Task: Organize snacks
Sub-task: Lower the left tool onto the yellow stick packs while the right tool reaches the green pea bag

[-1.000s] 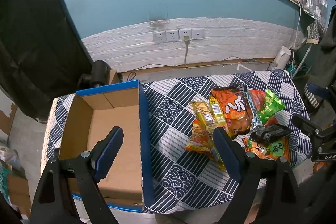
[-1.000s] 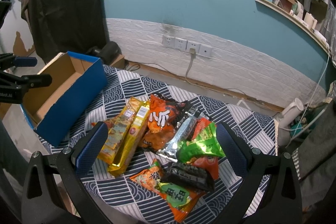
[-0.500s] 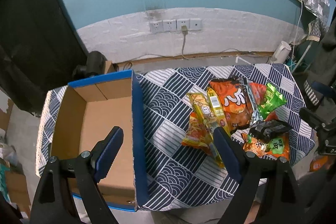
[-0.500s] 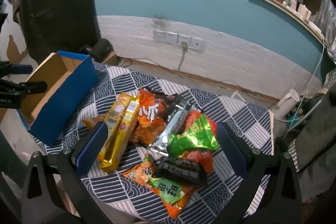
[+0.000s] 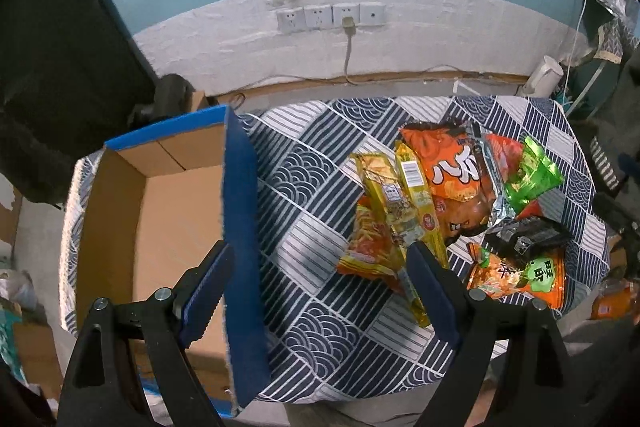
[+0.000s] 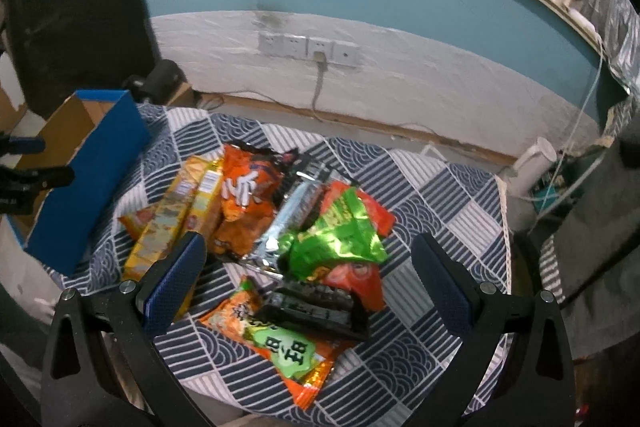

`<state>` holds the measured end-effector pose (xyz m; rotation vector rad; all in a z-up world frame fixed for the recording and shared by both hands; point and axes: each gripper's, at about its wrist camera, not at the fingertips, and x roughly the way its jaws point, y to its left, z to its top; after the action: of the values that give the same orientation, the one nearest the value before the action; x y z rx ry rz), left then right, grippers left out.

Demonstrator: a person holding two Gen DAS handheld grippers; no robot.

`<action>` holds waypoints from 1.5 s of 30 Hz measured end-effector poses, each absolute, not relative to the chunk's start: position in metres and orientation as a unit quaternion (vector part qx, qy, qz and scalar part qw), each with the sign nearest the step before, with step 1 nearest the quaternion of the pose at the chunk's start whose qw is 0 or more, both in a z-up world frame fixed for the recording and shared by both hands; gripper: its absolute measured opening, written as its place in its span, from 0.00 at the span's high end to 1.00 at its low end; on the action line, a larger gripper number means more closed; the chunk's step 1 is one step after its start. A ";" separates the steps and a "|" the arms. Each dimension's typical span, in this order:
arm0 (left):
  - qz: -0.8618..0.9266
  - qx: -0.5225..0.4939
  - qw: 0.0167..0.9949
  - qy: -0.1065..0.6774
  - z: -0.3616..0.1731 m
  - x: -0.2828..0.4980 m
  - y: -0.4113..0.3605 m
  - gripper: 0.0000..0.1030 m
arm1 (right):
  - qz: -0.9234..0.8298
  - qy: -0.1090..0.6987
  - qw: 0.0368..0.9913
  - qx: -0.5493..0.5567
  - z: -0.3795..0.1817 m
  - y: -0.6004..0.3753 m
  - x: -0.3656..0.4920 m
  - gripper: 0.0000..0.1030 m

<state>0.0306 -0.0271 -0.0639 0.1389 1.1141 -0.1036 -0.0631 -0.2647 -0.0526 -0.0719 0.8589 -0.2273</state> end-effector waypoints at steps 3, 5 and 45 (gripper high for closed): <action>-0.054 0.064 0.835 0.544 -0.076 0.039 -0.033 0.13 | -0.119 0.423 0.898 -0.015 -0.060 -0.277 -0.060 0.02; -0.058 0.067 0.827 0.556 -0.086 0.044 -0.039 0.13 | -0.127 0.430 0.894 -0.008 -0.067 -0.283 -0.057 0.02; -0.082 0.070 0.774 0.623 -0.184 0.109 -0.090 0.30 | -0.156 0.509 0.840 0.098 -0.162 -0.329 0.015 0.44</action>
<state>0.1088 -0.0900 -0.1838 0.1513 1.3501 -0.1768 0.0151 -0.3292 -0.1618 0.2074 1.0768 -0.3303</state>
